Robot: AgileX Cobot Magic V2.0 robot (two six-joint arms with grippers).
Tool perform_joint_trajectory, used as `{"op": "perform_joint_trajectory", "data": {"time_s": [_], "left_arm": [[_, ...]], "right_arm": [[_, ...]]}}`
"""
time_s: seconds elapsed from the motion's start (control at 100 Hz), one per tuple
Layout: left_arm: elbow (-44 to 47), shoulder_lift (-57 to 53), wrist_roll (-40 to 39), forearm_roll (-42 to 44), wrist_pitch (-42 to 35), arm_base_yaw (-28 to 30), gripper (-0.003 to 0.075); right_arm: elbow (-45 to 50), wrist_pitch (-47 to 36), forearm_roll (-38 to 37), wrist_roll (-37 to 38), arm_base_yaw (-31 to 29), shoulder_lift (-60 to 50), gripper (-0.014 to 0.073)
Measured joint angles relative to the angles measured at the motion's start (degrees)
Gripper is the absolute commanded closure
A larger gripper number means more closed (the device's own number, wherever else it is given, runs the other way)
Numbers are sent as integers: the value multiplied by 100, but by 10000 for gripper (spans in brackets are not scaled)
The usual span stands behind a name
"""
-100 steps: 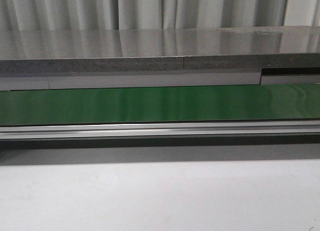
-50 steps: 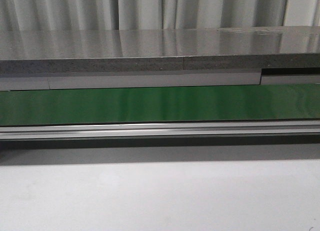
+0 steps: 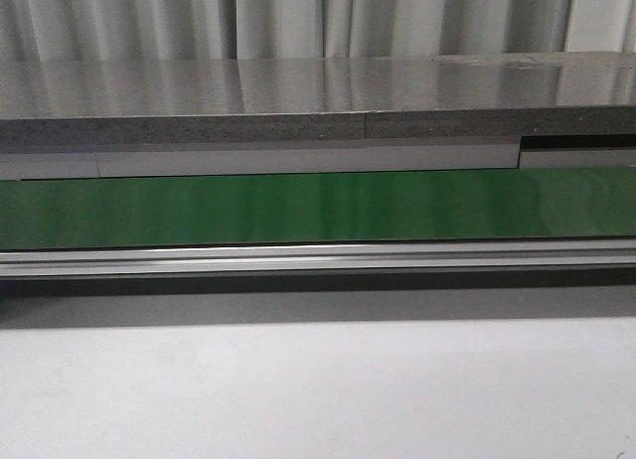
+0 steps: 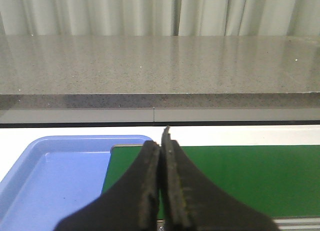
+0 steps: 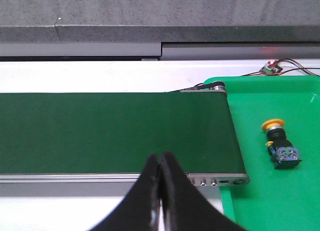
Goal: Move button from left to right
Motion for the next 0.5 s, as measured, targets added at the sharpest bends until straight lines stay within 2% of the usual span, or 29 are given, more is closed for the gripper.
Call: {"op": "perform_joint_trajectory", "data": {"time_s": [0.5], "left_arm": [[0, 0, 0, 0, 0, 0, 740]], "right_arm": [[69, -63, 0, 0, 92, 0, 662]]}}
